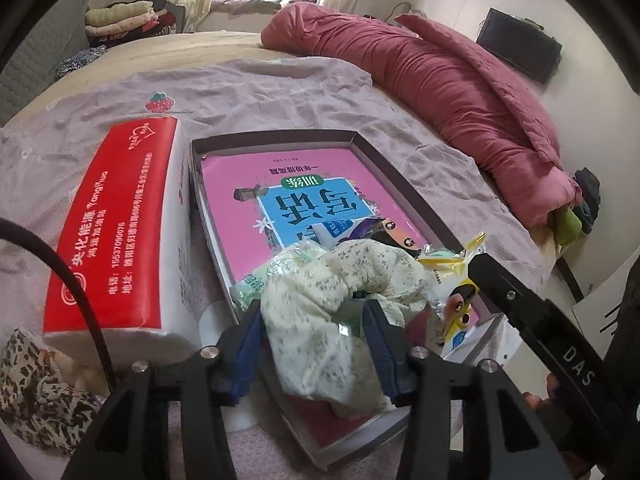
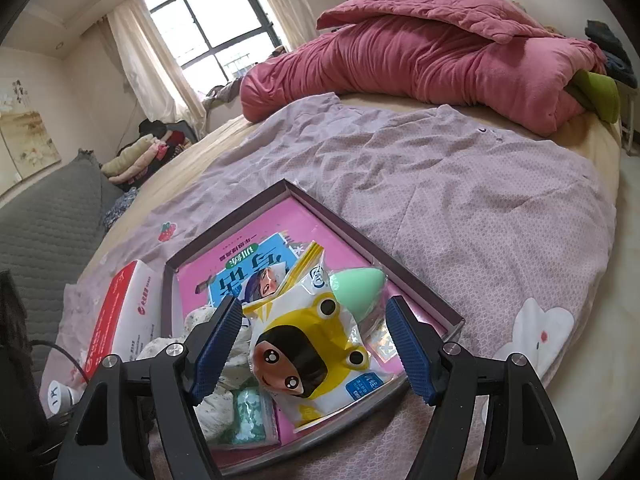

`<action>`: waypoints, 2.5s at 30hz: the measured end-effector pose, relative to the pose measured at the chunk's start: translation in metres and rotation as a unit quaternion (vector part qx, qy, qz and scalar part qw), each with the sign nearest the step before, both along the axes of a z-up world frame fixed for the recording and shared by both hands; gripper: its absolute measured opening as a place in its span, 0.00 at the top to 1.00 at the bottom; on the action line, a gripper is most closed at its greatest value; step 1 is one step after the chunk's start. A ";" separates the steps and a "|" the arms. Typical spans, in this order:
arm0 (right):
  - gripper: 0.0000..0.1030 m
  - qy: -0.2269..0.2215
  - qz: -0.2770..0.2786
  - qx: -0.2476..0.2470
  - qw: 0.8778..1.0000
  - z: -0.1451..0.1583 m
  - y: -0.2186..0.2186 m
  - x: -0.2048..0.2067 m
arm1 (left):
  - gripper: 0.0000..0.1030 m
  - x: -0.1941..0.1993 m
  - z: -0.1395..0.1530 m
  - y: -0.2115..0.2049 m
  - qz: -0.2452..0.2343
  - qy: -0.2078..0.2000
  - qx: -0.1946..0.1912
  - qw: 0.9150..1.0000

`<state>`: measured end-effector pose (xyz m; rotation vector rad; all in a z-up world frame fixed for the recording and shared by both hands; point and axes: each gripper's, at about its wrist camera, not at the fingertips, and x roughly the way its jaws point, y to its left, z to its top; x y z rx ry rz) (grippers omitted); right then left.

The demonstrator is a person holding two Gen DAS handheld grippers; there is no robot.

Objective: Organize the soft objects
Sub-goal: 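Release the yellow bag with the right tool while the left tool releases the scrunchie, then move both open tools back over the remaining pile of items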

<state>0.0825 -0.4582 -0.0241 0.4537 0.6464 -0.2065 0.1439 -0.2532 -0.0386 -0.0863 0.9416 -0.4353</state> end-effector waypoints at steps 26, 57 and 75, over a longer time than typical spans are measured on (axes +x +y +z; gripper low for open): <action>0.26 -0.024 -0.005 -0.042 0.999 0.012 0.011 -0.006 | 0.37 -0.021 0.032 0.018 0.016 -0.026 -0.002 1.000; 0.26 -0.037 -0.013 -0.080 0.996 0.025 0.027 -0.021 | 0.37 -0.075 0.065 0.068 0.038 -0.053 0.013 0.998; 0.25 -0.068 0.051 -0.137 0.987 0.059 0.086 -0.053 | 0.37 -0.103 0.097 0.174 0.122 -0.061 -0.004 0.991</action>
